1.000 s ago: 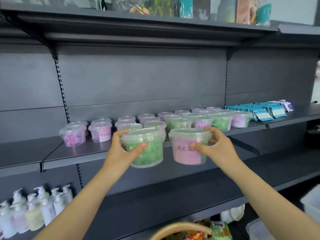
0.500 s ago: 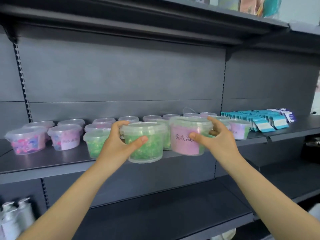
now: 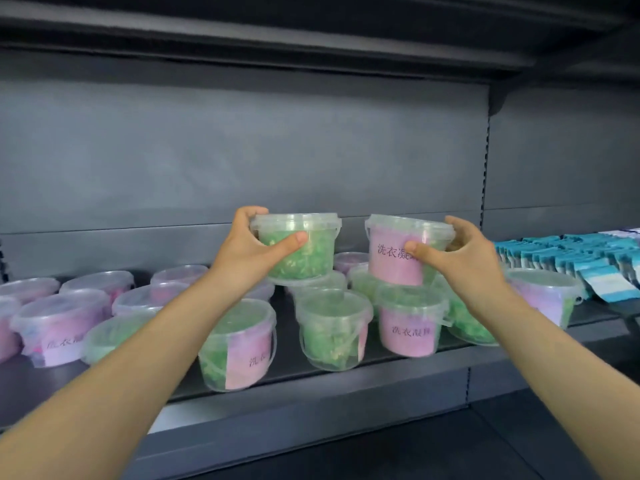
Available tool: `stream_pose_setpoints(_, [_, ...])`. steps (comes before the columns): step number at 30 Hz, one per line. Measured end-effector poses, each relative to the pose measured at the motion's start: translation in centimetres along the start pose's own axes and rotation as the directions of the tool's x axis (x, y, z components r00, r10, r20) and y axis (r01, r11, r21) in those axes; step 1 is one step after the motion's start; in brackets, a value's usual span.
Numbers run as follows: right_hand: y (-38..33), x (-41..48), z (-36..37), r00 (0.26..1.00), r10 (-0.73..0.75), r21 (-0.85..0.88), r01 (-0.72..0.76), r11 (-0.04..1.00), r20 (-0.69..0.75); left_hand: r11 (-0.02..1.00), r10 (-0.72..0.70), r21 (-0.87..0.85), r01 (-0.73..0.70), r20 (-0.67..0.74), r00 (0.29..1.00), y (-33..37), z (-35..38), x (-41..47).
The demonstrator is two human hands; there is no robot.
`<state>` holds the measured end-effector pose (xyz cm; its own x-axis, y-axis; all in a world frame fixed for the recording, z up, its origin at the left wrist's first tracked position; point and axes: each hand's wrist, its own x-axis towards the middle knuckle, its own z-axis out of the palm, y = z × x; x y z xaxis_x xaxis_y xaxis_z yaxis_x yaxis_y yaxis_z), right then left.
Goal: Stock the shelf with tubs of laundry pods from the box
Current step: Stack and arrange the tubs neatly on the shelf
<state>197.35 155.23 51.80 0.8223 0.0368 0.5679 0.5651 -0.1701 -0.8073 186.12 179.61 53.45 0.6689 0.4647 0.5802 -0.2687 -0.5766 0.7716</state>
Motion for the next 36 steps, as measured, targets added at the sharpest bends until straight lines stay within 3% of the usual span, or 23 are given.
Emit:
stream_pose_setpoints(15, [6.8,10.0,4.7,0.980,0.042,-0.200,-0.001,0.980,0.197,0.950,-0.221,0.208,0.231,-0.070,0.973,-3.7,8.5,6.5])
stream_pose_setpoints(20, [7.6,10.2,6.1,0.958,-0.033,-0.266,0.111,0.957,0.284,0.920,-0.310,0.226,0.320,-0.078,0.947,-5.9,8.9,6.9])
stream_pose_setpoints(31, [8.2,10.6,6.1,0.943,-0.020,-0.280,0.119,0.952,0.332,0.917,-0.301,0.274,0.291,-0.005,0.954,-6.3,8.1,6.8])
stream_pose_setpoints(36, [7.8,10.6,5.7,0.934,-0.019,-0.341,0.149,0.928,0.357,0.886,-0.292,0.380,0.267,0.010,0.956,-5.9,7.5,6.5])
